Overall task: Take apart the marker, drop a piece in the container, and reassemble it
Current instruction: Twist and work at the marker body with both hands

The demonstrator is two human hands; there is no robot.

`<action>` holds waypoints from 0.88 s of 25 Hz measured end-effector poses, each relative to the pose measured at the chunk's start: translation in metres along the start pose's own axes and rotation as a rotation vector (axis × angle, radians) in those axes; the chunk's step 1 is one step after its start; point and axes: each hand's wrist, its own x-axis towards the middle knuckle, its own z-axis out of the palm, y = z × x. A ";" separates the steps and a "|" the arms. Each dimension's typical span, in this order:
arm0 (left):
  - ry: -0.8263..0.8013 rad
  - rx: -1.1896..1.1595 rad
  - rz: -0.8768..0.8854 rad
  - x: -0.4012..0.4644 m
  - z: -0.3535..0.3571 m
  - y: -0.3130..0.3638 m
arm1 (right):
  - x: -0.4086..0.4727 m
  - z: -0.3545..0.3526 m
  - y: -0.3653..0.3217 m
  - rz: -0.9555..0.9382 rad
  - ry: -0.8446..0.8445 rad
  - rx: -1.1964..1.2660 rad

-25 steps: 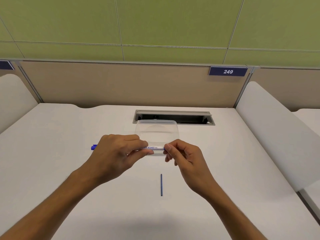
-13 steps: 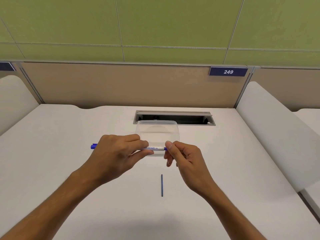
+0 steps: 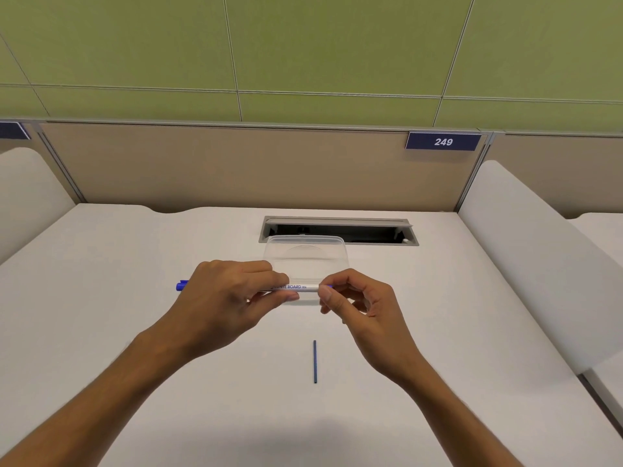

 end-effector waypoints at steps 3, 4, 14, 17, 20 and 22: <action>-0.009 0.017 0.018 0.001 0.000 0.002 | 0.001 0.003 0.000 0.026 0.047 0.012; -0.017 0.029 0.024 0.001 0.000 0.003 | 0.002 0.004 0.001 0.030 0.056 0.007; -0.031 -0.015 0.016 0.001 0.003 0.001 | 0.003 -0.003 0.005 0.028 -0.024 0.082; -0.024 -0.054 -0.005 0.000 0.003 -0.002 | 0.001 -0.005 0.004 0.004 -0.027 0.057; -0.029 -0.052 -0.014 0.000 0.003 -0.001 | 0.000 -0.006 0.004 -0.002 -0.009 0.043; -0.030 -0.031 -0.007 0.001 0.003 0.001 | -0.001 -0.005 0.004 -0.004 0.000 0.049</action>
